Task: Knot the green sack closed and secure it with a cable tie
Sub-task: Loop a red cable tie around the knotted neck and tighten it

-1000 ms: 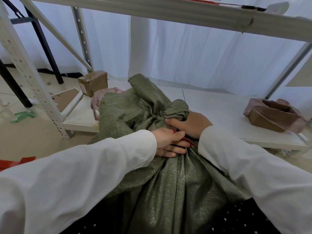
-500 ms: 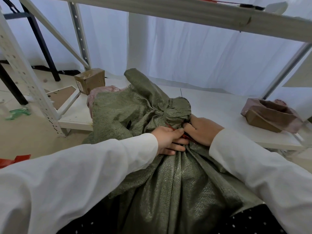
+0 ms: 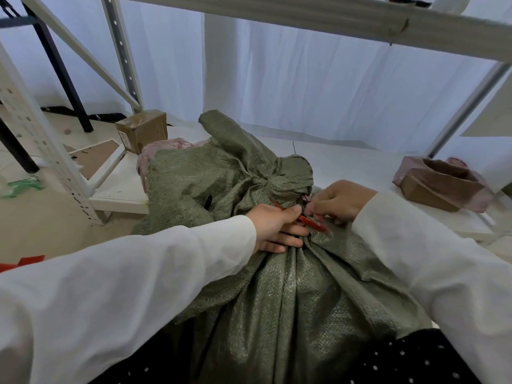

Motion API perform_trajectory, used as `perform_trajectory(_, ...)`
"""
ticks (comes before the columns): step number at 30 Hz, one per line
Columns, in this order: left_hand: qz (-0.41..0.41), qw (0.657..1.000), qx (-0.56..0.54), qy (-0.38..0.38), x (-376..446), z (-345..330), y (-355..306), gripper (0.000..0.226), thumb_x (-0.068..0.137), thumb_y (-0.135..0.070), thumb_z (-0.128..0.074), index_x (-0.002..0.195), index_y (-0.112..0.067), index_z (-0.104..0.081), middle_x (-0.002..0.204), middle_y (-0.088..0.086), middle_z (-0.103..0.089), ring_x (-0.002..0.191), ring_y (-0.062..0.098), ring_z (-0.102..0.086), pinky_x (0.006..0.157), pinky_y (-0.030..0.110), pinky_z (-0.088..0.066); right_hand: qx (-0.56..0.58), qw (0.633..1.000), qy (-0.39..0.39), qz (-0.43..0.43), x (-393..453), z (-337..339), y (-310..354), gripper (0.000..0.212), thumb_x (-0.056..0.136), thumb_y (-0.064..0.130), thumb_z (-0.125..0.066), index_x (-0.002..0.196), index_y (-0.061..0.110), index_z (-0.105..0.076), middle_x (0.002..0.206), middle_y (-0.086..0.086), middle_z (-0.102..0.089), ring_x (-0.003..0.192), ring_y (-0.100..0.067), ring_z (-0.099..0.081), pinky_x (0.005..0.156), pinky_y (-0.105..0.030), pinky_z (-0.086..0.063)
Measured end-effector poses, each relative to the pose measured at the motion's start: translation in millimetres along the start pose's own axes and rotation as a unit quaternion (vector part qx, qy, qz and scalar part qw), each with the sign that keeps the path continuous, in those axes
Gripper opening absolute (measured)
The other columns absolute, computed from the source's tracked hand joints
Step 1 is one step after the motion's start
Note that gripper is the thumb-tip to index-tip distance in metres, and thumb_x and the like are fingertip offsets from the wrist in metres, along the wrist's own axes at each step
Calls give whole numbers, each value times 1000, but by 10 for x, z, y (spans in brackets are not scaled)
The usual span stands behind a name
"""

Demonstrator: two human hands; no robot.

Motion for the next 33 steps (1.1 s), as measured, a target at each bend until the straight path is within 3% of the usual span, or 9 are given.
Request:
perform_trajectory(3, 1, 1000, 7, 5, 15, 2, -8, 32, 93, -47, -42, 91, -22, -62, 75, -11, -73, 60, 0, -66, 53, 14, -45, 168, 984, 49, -42, 2, -81, -40, 30, 91, 19, -57, 62, 21, -67, 41, 11, -52, 36, -2, -41, 40, -12, -36)
perform_trajectory(6, 11, 1000, 17, 22, 43, 23, -22, 31, 94, -47, -40, 94, -23, -60, 94, -11, -74, 65, 0, -67, 55, 15, -47, 330, 939, 56, -82, 17, -162, -126, 24, 93, 13, -51, 75, 14, -66, 44, 10, -53, 32, 1, -42, 36, -8, -38)
perform_trajectory(9, 10, 999, 20, 46, 74, 61, -38, 28, 94, -46, -41, 93, -25, -59, 79, -13, -74, 68, -1, -68, 59, 16, -49, 484, 870, 28, -88, 49, -217, -159, 19, 94, 9, -48, 80, 7, -61, 44, 6, -58, 33, -1, -48, 38, -10, -44)
perform_trajectory(11, 10, 998, 25, 53, 99, 75, -40, 27, 94, -46, -41, 92, -25, -59, 74, -14, -73, 68, -1, -69, 60, 16, -49, 527, 846, 0, -83, 64, -234, -167, 18, 93, 6, -48, 79, 5, -59, 43, 5, -60, 35, -1, -53, 40, -10, -47)
perform_trajectory(14, 11, 997, 35, 71, 125, 70, -34, 26, 94, -46, -41, 93, -26, -58, 74, -15, -73, 69, -2, -68, 61, 17, -50, 548, 832, -48, -68, 91, -239, -173, 19, 92, 6, -50, 74, 5, -57, 50, 0, -59, 37, -2, -55, 43, -11, -49)
perform_trajectory(20, 6, 996, 38, 79, 152, 79, -28, 27, 94, -45, -40, 92, -25, -58, 70, -15, -73, 67, -2, -68, 66, 18, -49, 476, 868, -136, -31, 145, -240, -194, 21, 90, 10, -55, 70, 8, -59, 62, -6, -53, 38, -1, -56, 44, -9, -48)
perform_trajectory(33, 9, 995, 38, 87, 155, 86, -9, 26, 94, -45, -42, 92, -25, -58, 71, -14, -73, 67, -2, -68, 59, 15, -51, 510, 849, -133, -46, 115, -270, -171, 17, 90, 7, -54, 74, 7, -59, 66, -9, -53, 38, -2, -56, 45, -10, -49)
Point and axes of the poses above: each hand's wrist, its own x-axis towards the middle knuckle, its own z-axis out of the back of the hand, y = z × x, the point moved 4 cm from there along x, towards the middle knuckle
